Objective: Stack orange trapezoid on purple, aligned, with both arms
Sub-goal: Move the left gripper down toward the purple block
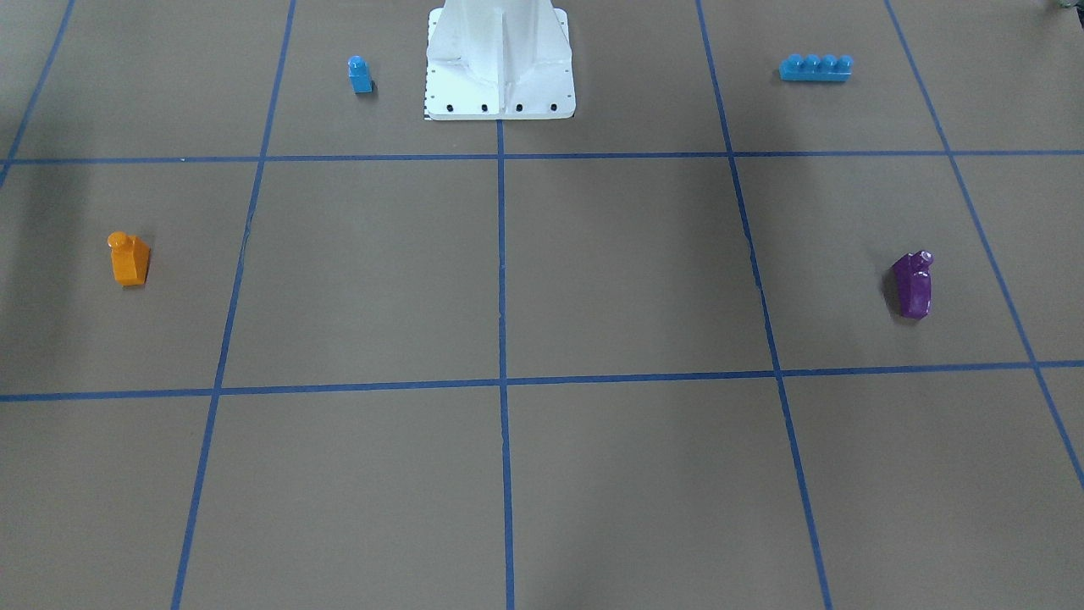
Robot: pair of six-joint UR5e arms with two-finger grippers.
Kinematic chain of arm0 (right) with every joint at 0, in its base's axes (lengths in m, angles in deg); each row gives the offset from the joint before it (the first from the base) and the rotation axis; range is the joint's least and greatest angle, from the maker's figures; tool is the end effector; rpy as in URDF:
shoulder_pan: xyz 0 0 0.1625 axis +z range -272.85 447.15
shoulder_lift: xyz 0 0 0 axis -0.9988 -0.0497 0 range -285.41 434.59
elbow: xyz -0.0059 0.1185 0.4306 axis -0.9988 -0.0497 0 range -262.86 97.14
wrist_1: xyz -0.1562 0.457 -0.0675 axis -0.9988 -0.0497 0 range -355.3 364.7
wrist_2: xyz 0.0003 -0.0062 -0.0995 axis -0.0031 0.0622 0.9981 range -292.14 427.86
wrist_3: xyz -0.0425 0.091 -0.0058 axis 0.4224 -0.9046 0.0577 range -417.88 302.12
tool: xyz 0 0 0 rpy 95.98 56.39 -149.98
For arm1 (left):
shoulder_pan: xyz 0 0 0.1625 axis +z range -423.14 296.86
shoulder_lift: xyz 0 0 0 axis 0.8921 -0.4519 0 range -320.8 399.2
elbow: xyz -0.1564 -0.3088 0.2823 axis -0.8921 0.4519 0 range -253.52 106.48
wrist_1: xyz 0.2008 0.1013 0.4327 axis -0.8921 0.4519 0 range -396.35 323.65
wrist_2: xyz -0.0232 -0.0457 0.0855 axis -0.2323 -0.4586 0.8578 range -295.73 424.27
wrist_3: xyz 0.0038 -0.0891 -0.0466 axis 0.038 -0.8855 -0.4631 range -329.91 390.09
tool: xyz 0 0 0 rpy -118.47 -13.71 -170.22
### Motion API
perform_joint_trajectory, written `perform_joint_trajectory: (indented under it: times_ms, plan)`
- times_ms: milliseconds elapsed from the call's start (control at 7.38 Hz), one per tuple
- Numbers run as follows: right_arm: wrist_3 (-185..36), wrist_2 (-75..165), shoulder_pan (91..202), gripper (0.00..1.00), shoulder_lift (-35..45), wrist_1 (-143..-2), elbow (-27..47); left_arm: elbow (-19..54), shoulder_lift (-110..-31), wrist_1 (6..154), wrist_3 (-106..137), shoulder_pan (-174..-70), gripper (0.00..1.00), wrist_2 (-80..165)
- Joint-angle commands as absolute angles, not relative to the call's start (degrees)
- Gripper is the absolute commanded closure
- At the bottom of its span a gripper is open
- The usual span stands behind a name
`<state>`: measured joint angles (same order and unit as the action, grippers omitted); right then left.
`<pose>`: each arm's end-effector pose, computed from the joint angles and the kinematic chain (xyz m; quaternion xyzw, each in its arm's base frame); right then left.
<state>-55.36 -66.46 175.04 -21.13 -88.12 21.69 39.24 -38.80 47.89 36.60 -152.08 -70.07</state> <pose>0.0436 -0.5276 0.5960 0.0499 -0.3765 -0.0571 0.9233 -0.0542 -0.4746 0.5749 0.0583 0.3747 0.0774 0.9221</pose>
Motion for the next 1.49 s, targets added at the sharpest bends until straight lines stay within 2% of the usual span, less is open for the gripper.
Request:
perform_joint_trajectory:
  times_ms: [0,406,677,948,1084,1355]
  plan:
    - [-55.4,-66.4,175.0,0.0,-21.0,-88.1,21.7,39.3,-39.5,47.9,36.7,-152.1,0.0,-70.0]
    - [-55.5,-66.6,174.3,0.0,-20.6,-88.1,21.6,39.2,-41.7,48.5,36.4,-151.9,0.0,-69.7]
    - [-59.3,-66.4,172.2,0.0,-20.6,-87.9,21.6,34.7,-46.9,52.6,34.9,-147.7,0.0,-70.0]
    - [-65.9,-66.3,168.6,0.0,-20.6,-83.9,21.6,30.7,-46.9,61.0,34.5,-145.0,0.0,-70.2]
    - [-67.6,-66.3,167.3,0.0,-20.6,-82.5,21.6,28.9,-46.6,62.9,34.1,-138.3,0.0,-69.8]
    - [-68.9,-66.3,166.2,0.0,-20.6,-82.4,21.6,26.2,-46.8,64.0,26.9,-135.6,0.0,-69.9]
